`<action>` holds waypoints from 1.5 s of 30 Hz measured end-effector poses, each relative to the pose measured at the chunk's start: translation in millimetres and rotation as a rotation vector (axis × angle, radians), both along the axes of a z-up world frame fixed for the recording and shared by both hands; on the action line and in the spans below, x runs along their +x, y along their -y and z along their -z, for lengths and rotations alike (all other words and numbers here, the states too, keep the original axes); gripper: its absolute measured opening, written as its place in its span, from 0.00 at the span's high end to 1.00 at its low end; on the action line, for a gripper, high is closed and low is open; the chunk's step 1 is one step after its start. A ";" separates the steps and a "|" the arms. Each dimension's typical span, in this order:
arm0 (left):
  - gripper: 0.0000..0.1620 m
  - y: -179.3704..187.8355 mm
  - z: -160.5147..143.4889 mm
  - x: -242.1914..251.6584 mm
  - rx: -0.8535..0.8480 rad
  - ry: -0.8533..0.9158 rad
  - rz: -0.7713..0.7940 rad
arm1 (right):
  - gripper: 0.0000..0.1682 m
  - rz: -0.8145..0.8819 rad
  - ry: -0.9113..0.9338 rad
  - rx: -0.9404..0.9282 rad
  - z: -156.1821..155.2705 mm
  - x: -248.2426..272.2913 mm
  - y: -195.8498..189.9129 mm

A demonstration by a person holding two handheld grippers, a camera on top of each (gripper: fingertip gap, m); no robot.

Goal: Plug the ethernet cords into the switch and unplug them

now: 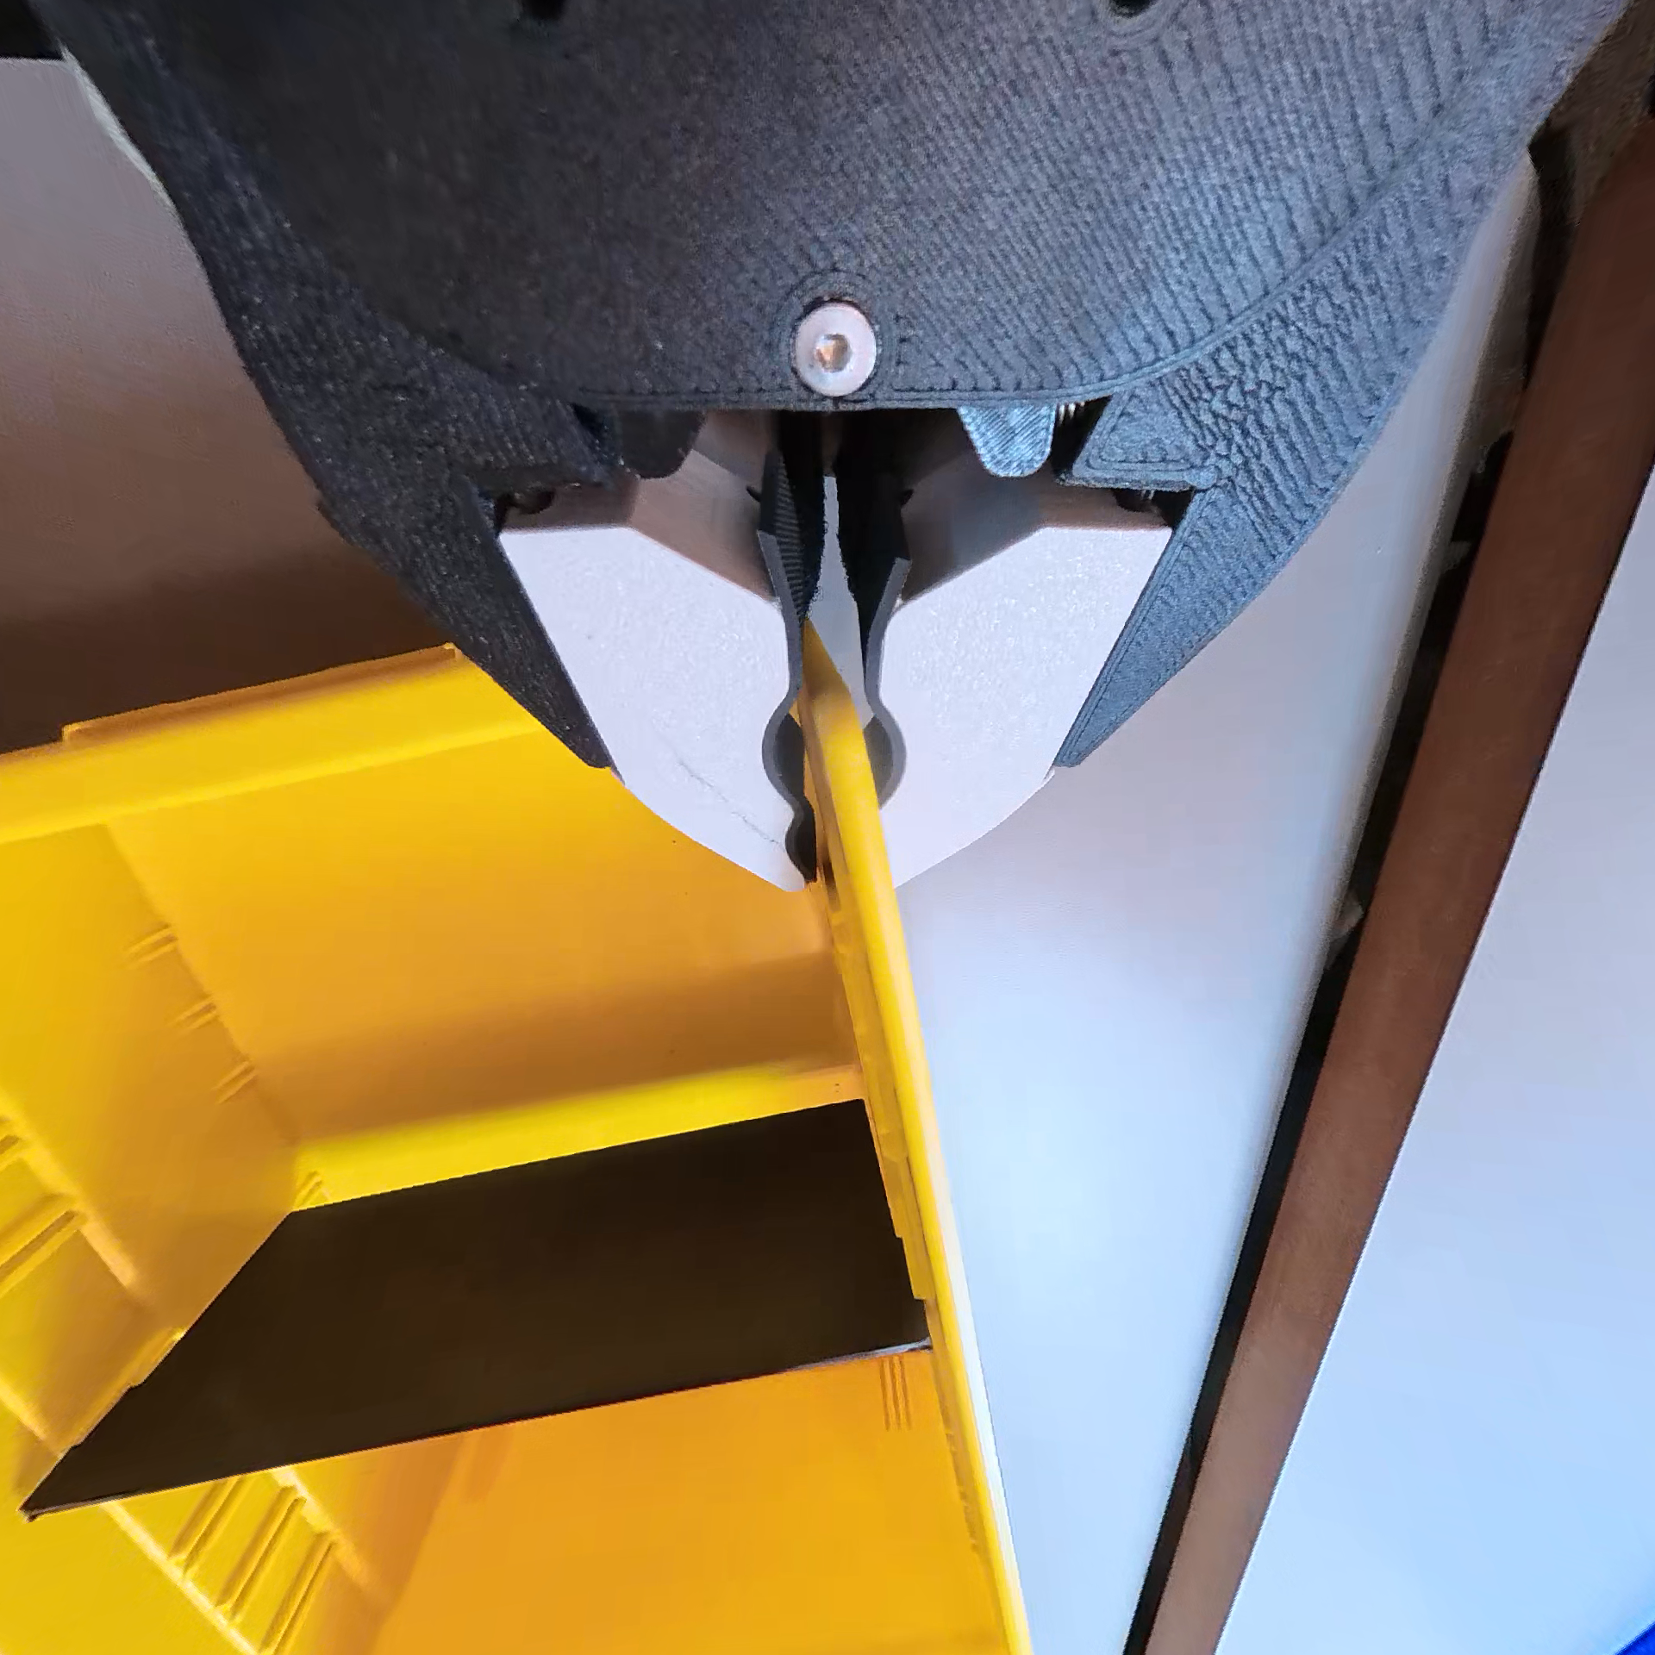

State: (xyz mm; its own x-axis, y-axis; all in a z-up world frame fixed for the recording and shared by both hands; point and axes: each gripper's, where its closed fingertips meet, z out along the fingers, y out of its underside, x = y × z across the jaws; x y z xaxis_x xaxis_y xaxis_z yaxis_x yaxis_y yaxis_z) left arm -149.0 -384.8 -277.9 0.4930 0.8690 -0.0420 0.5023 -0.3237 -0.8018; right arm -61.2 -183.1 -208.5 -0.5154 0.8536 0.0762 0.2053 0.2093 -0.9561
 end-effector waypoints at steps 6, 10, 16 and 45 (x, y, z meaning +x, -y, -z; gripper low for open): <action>0.96 2.7 -1.8 -1.8 -0.061 -0.028 -0.010 | 0.75 -0.109 0.178 0.033 39.4 1.3 41.9; 0.96 11.5 -26.0 -3.3 -0.169 -0.180 -0.002 | 0.87 -0.116 0.138 -0.010 33.7 -15.9 38.6; 0.97 8.9 -100.7 9.5 -0.113 -0.466 -0.068 | 0.89 -0.078 -0.185 0.155 -6.9 -7.0 36.5; 0.92 -502.2 -141.8 166.2 0.214 -0.647 0.712 | 0.95 0.876 -0.444 0.273 -85.1 232.3 -400.7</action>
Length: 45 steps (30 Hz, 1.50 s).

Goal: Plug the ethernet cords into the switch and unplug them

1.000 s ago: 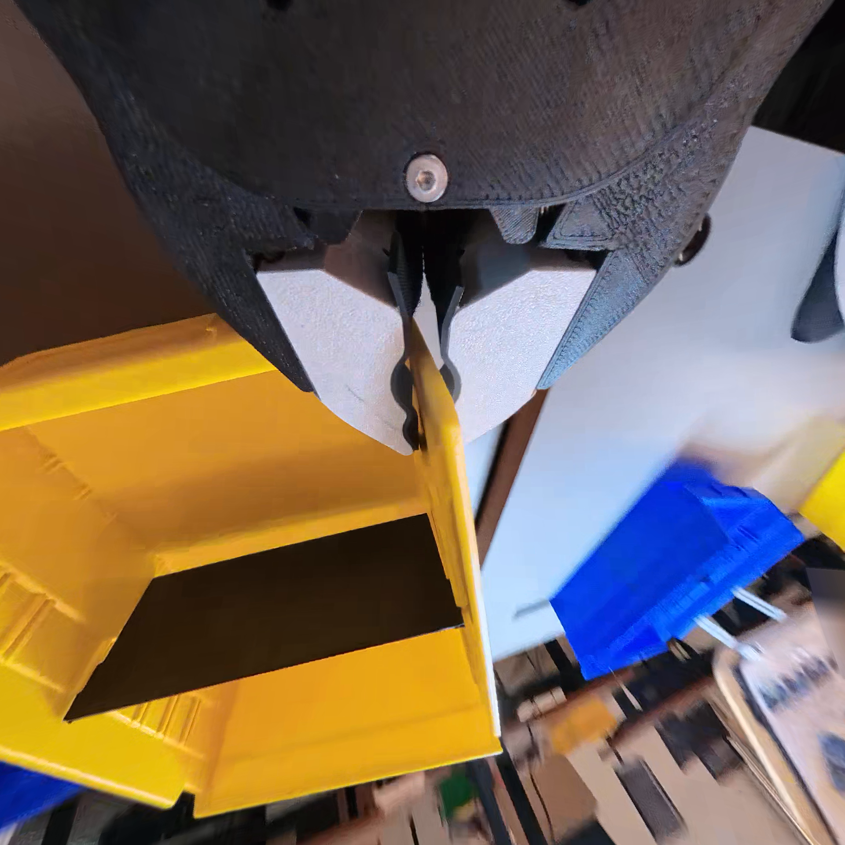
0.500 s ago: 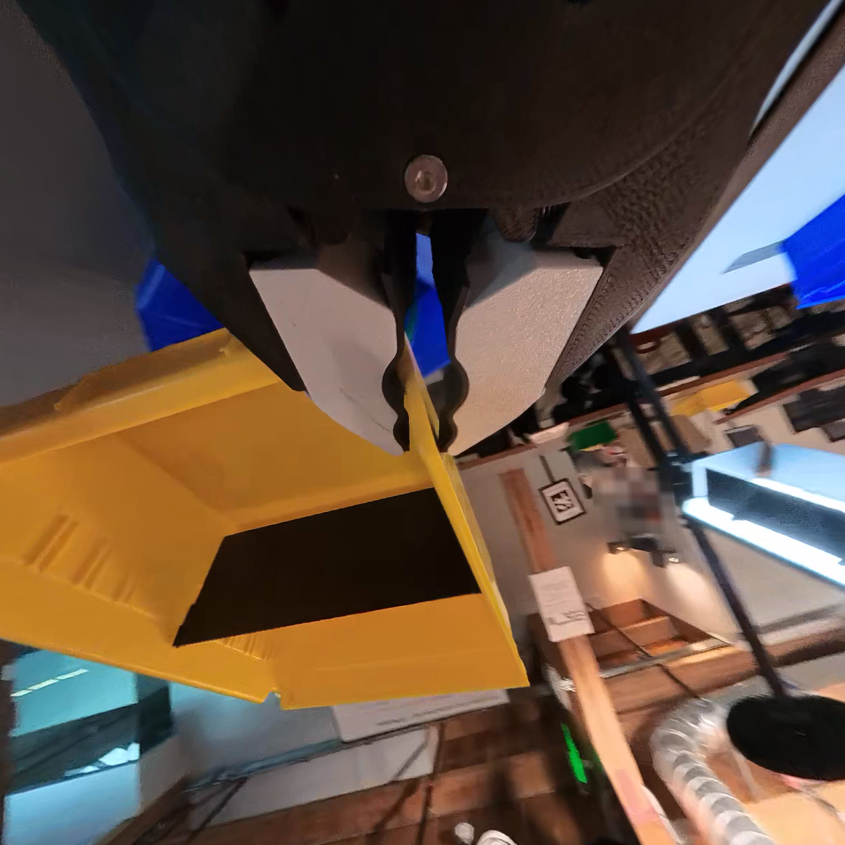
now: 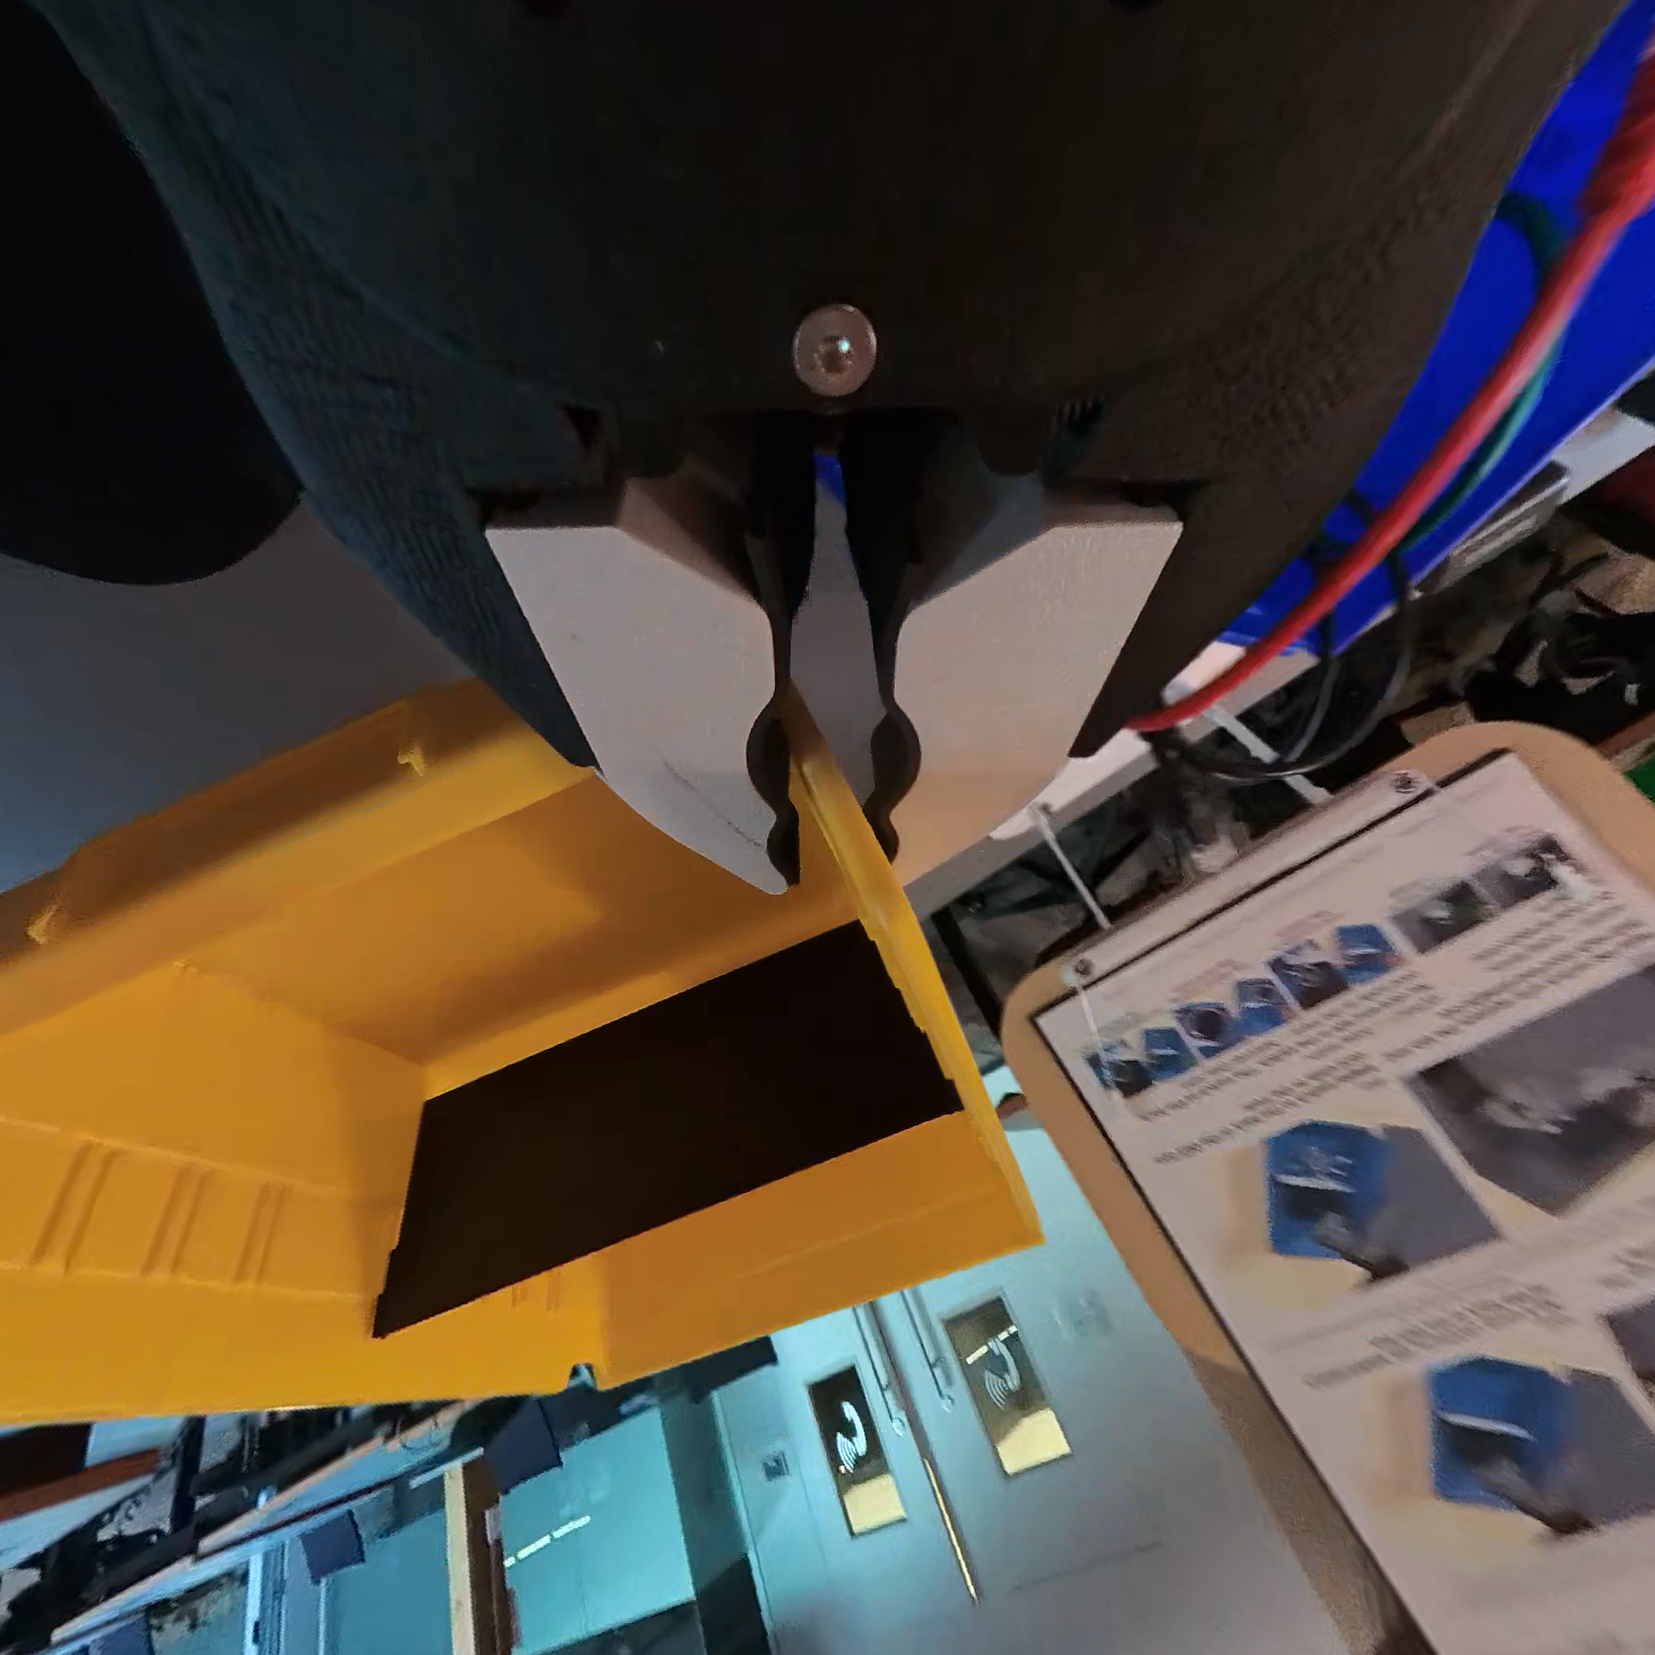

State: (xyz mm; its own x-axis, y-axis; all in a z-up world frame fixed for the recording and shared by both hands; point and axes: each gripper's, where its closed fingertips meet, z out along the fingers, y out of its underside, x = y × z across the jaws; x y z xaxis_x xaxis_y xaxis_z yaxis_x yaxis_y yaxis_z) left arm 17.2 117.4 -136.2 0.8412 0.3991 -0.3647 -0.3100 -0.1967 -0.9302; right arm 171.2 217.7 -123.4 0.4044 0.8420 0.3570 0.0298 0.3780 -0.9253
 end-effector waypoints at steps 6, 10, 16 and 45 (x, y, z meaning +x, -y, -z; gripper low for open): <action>0.92 -45.4 43.6 2.9 -0.097 -0.018 0.014 | 0.95 0.030 0.041 -0.126 58.3 2.7 -48.1; 0.91 -59.6 77.2 1.8 -0.159 0.016 0.036 | 0.94 0.065 0.130 -0.113 89.0 3.0 -61.4; 0.89 -66.4 104.7 13.2 -0.200 0.024 0.095 | 0.95 0.084 0.165 -0.146 106.5 11.3 -70.6; 0.79 195.0 177.6 -80.7 -0.877 0.141 0.065 | 0.76 -0.190 0.225 0.170 44.9 -45.6 53.4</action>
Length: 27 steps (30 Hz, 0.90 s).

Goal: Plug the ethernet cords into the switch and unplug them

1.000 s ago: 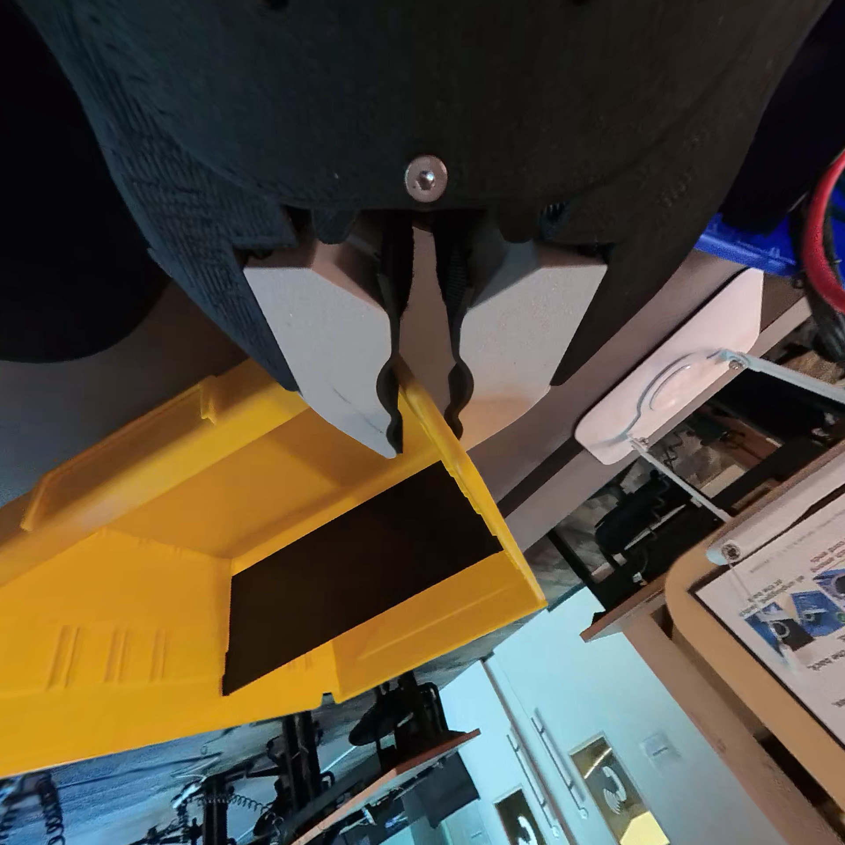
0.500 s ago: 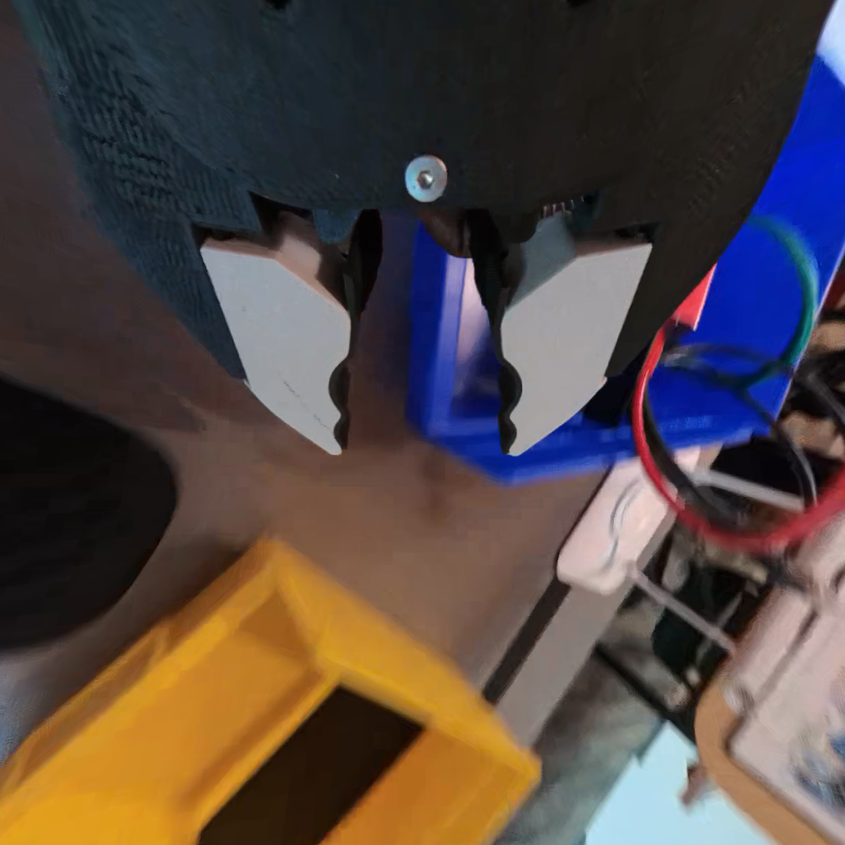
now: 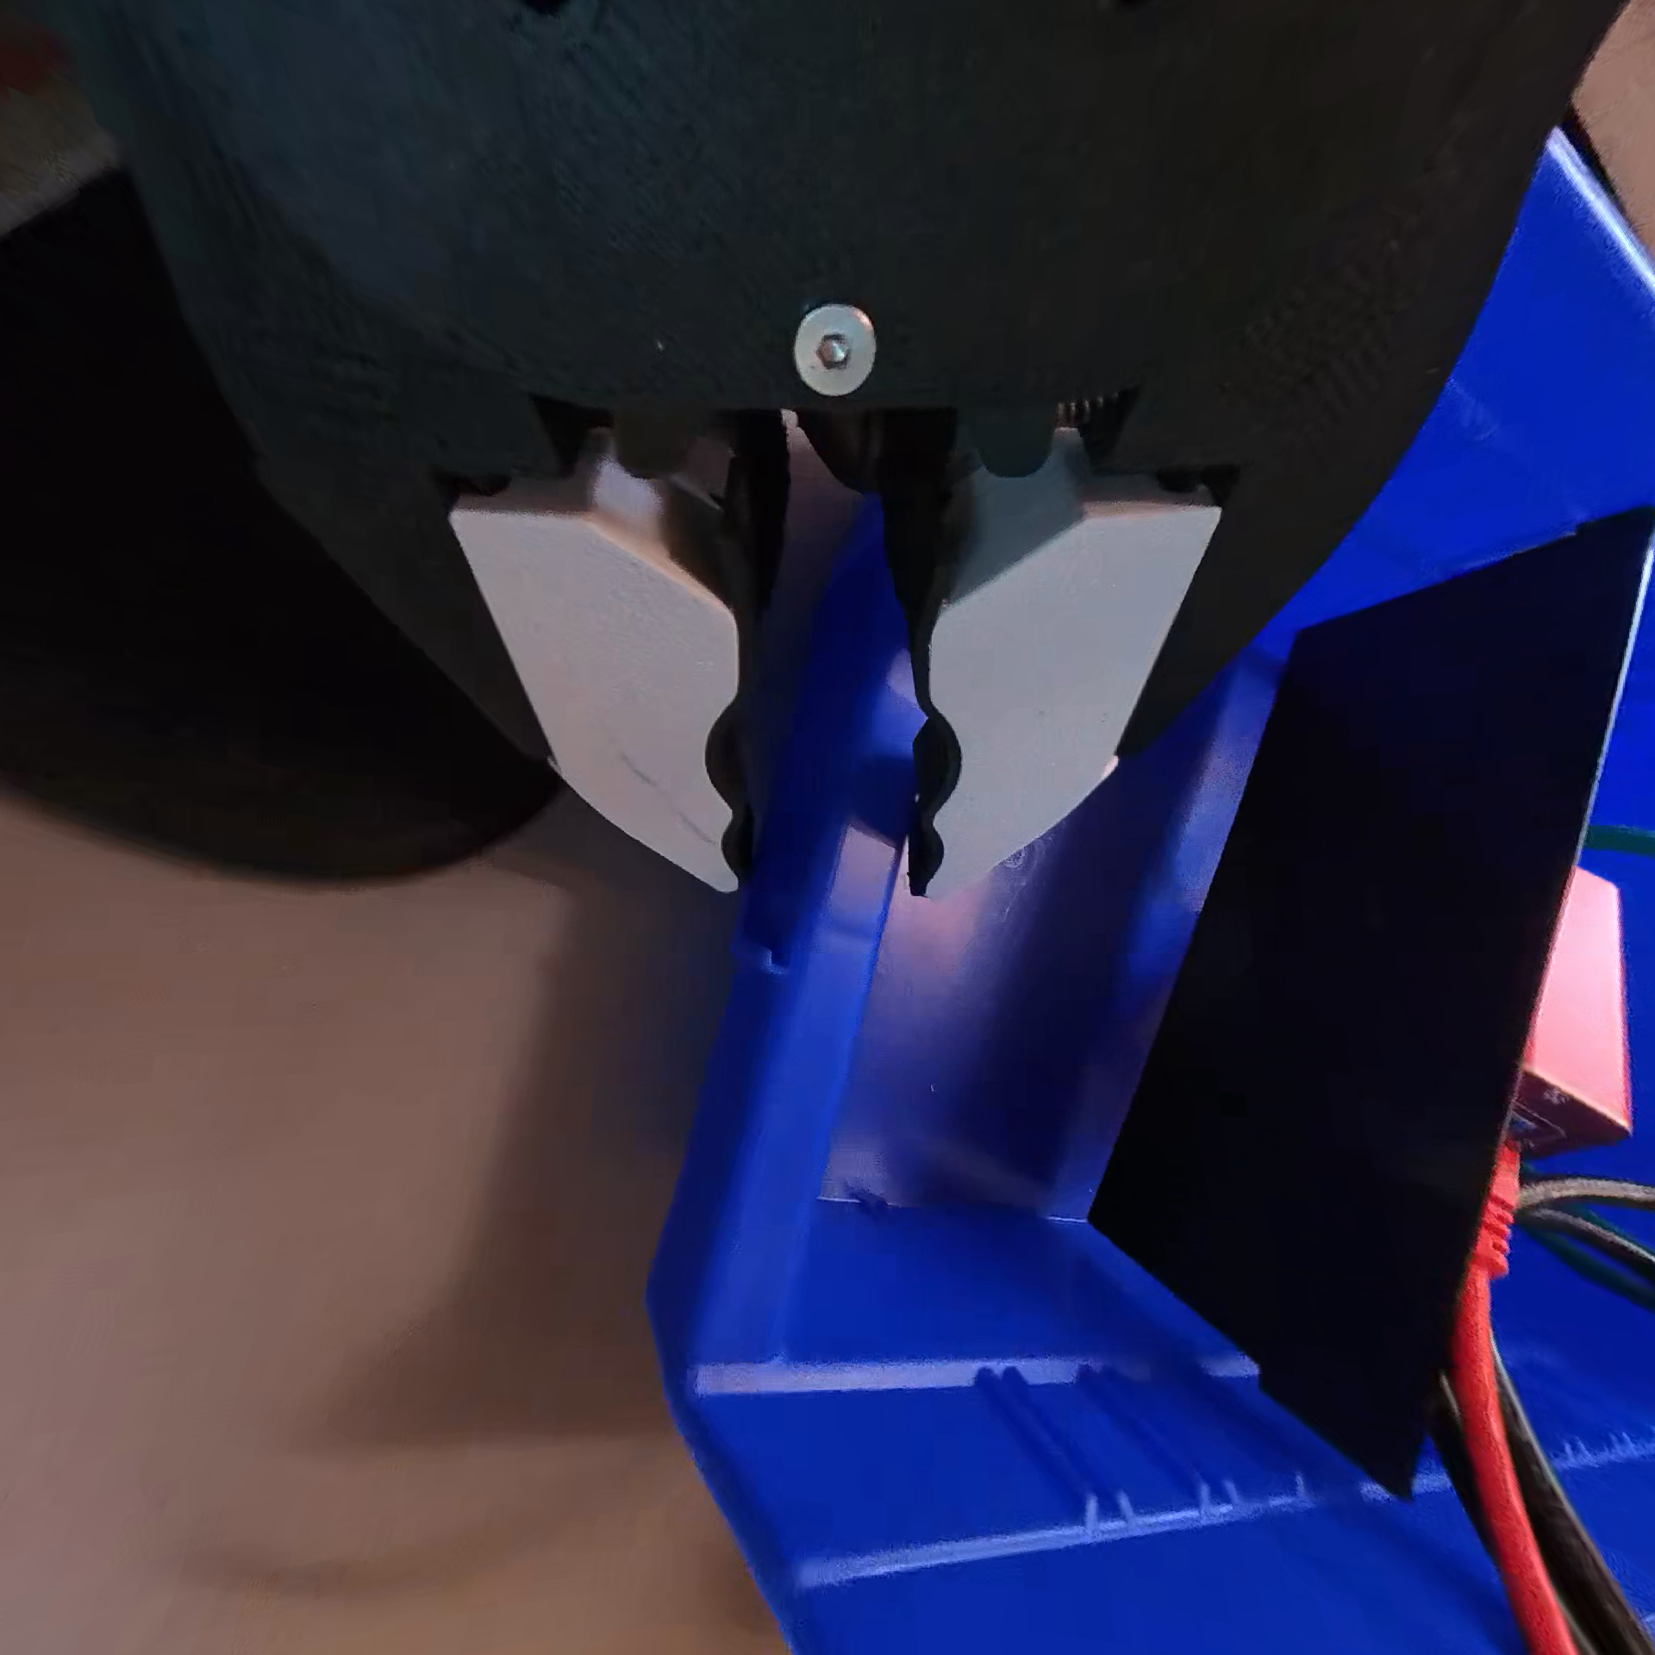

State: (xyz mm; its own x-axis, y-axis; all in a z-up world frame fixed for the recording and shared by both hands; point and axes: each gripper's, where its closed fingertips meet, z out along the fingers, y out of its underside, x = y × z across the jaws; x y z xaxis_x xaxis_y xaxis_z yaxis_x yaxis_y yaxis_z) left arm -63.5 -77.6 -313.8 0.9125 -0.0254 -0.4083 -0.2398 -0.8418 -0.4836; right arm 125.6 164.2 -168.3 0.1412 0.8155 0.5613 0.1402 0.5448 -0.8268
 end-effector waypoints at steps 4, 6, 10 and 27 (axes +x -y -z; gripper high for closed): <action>0.79 40.4 0.1 -11.2 -0.007 0.028 0.023 | 0.79 -0.160 0.089 -0.109 17.5 -15.0 31.7; 0.79 59.2 -0.2 -14.3 -0.007 0.019 0.048 | 0.79 -0.183 0.105 -0.178 21.8 -18.4 36.1; 0.79 98.0 -0.3 -17.5 -0.026 0.041 0.066 | 0.79 -0.206 0.118 -0.247 28.3 -21.2 38.2; 0.74 152.0 -41.0 9.3 0.151 0.089 -0.063 | 0.79 -0.211 0.150 -0.244 40.8 -24.2 39.0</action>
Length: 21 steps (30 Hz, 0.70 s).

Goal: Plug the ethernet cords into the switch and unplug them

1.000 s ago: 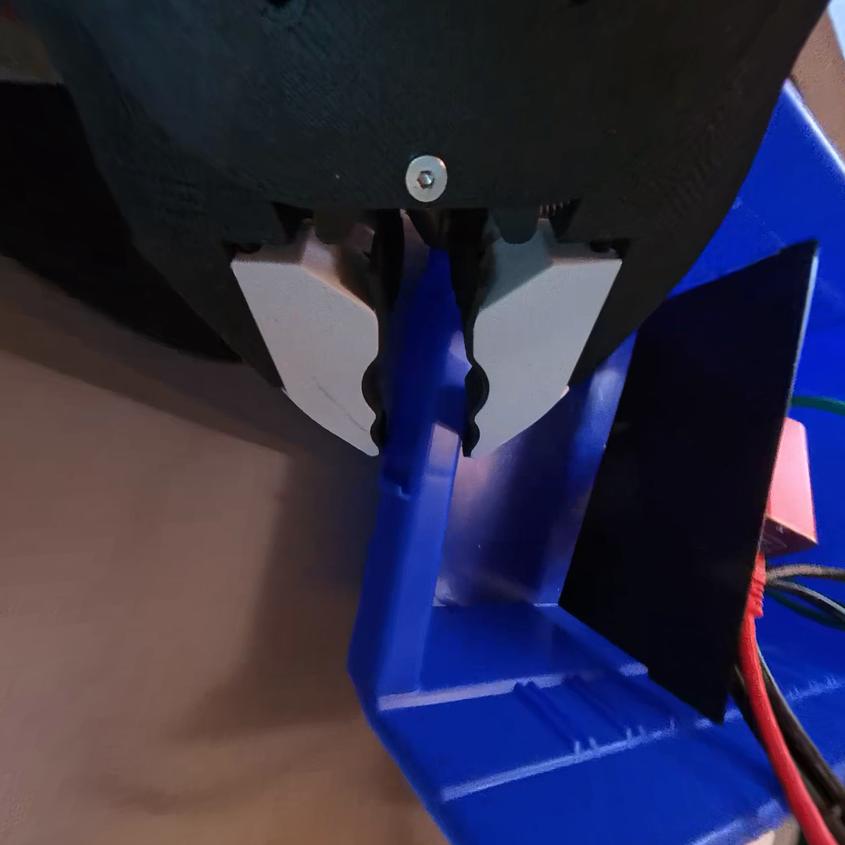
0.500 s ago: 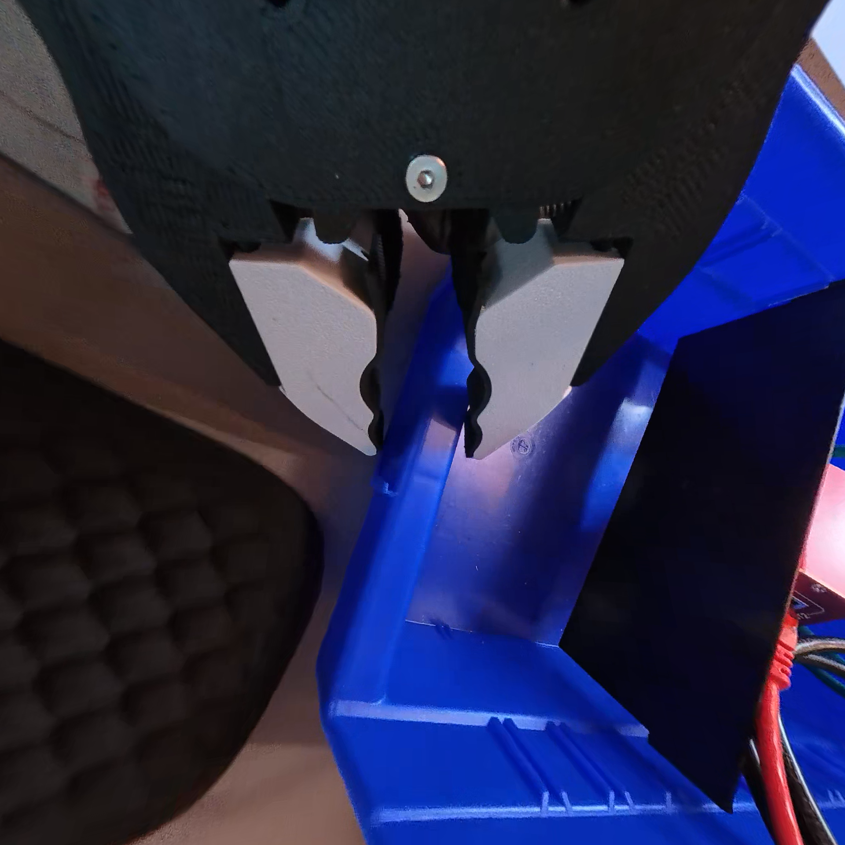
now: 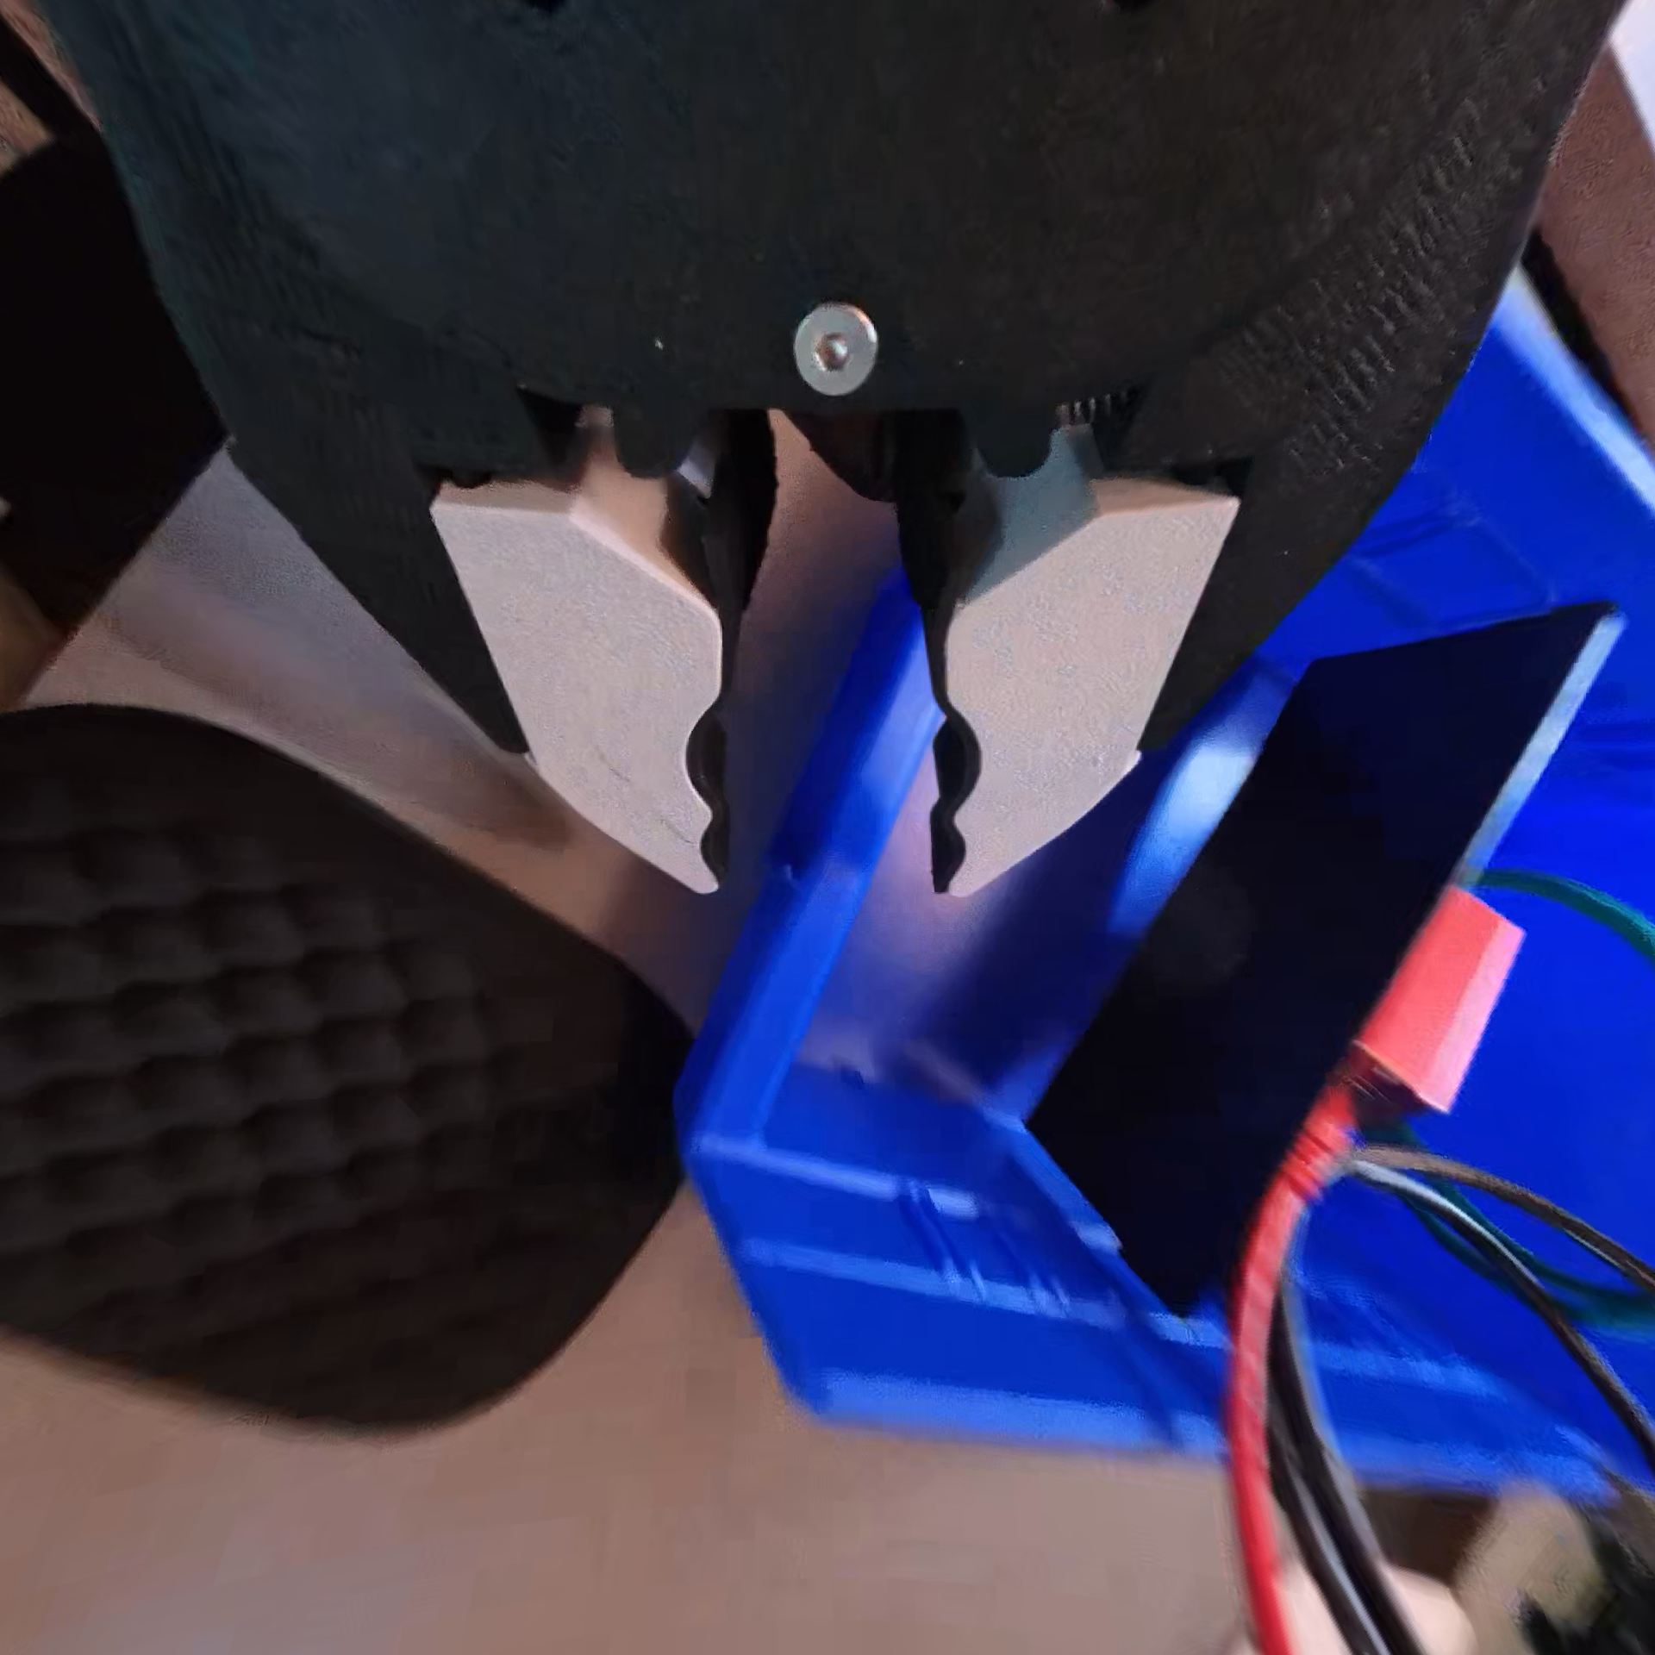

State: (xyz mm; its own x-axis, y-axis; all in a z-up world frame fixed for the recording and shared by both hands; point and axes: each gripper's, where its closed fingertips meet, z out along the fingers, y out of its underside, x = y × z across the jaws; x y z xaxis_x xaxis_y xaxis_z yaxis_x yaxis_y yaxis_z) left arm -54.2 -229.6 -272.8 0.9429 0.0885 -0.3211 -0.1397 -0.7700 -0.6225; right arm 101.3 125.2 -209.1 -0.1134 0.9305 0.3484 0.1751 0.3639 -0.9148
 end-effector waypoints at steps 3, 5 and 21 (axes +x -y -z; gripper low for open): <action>0.74 1.0 -54.1 -5.9 0.142 -0.122 0.077 | 0.79 0.000 -0.010 -0.007 -1.9 0.7 -1.2; 0.76 7.2 -85.5 -22.6 0.179 -0.219 0.114 | 0.79 -0.008 -0.017 -0.013 -2.9 0.5 0.2; 0.81 -7.3 -44.1 -165.7 -0.350 -0.157 0.436 | 0.80 0.019 -0.013 0.032 -3.4 3.6 -7.4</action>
